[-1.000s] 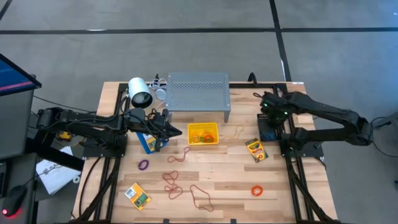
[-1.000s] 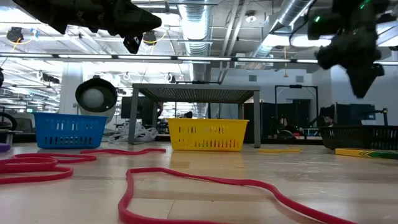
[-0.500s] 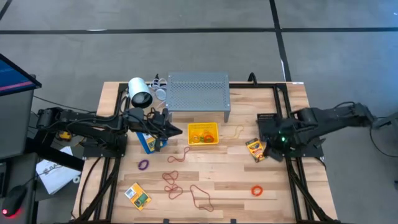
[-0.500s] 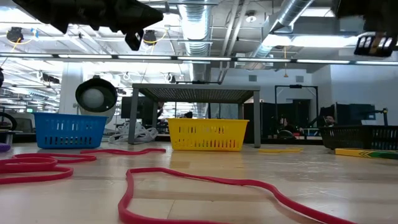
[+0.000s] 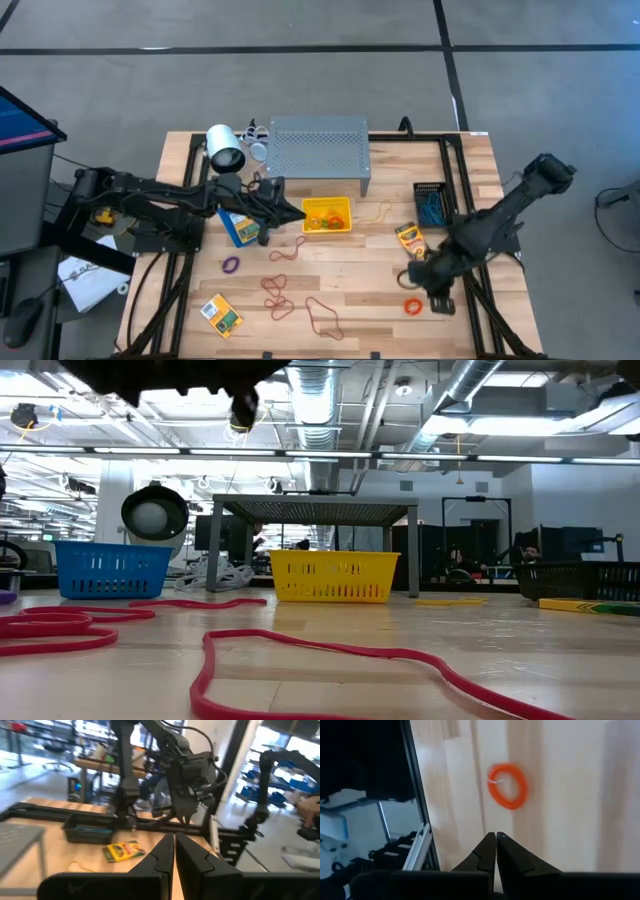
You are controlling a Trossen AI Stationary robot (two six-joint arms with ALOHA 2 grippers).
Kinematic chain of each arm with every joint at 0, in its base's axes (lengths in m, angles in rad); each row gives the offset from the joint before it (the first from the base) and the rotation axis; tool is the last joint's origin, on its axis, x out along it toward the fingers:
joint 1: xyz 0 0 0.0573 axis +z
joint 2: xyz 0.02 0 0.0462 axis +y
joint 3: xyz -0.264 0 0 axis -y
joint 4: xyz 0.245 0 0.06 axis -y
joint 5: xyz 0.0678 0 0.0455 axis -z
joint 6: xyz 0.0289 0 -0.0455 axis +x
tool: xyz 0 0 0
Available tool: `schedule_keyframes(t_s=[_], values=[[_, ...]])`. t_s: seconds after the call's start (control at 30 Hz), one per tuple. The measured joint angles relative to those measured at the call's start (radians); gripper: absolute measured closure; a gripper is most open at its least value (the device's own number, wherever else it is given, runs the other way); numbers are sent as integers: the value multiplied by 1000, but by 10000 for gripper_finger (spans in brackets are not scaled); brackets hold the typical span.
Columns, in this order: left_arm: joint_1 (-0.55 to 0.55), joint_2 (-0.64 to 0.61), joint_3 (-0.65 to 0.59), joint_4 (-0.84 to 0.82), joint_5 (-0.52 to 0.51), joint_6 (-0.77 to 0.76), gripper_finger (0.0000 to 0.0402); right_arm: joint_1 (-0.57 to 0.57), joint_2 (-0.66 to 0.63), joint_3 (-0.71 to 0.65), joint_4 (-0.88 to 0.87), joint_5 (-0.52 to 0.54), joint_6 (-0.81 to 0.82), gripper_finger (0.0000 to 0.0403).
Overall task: Pick & Place Office Desk Supplies
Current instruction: Put the orange spring keychain into the yellow bin
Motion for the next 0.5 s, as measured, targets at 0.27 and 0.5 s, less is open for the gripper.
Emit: schedule_keyframes(t_s=[0.27,0.5], values=[[-18,102,153,-184,7,33,390,53,207,0,251,-1,35,363],[-21,98,157,-262,7,35,390,62,384,0,234,-11,27,309]])
